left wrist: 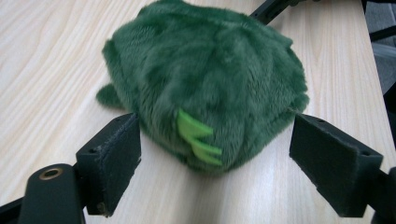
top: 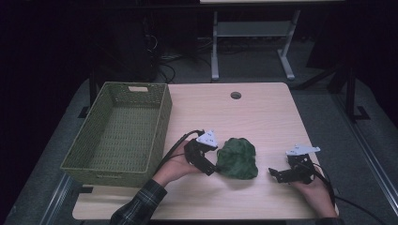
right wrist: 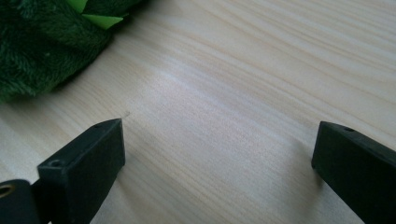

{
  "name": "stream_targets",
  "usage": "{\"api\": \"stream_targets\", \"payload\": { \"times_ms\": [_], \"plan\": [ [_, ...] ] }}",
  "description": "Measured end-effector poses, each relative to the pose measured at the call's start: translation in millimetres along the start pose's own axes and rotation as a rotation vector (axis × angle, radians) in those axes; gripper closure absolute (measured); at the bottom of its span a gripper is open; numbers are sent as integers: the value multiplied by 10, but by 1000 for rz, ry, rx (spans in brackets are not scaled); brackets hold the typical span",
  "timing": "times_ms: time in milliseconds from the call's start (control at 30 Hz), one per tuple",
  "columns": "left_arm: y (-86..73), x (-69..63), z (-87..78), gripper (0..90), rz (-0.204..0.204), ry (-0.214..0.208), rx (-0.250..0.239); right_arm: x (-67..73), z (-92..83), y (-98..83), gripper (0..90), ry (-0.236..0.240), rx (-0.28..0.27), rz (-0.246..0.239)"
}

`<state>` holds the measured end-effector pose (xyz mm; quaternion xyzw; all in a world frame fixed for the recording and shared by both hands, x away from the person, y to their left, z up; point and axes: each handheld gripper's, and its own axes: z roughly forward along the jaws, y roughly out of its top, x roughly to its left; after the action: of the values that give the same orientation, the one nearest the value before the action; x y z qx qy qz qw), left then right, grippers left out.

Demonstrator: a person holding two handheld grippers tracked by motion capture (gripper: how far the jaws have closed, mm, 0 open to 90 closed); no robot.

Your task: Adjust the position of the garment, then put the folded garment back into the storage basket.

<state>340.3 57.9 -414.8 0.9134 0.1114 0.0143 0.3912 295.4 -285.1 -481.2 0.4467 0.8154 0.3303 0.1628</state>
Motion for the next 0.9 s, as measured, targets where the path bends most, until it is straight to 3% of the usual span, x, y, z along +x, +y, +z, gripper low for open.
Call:
{"api": "stream_targets", "payload": {
  "times_ms": [267,400,567,900],
  "plan": [
    [159,63,200,146,57,-16,9,-1,3,-31,23,-1,-28,1],
    [174,87,300,133,97,-24,39,-1,4,-31,23,-1,-28,2],
    [137,147,385,131,105,-53,58,0,4,-30,24,-2,-28,2],
    [33,195,564,128,100,-62,111,1,6,-29,24,-4,-28,4]
  ]
}}
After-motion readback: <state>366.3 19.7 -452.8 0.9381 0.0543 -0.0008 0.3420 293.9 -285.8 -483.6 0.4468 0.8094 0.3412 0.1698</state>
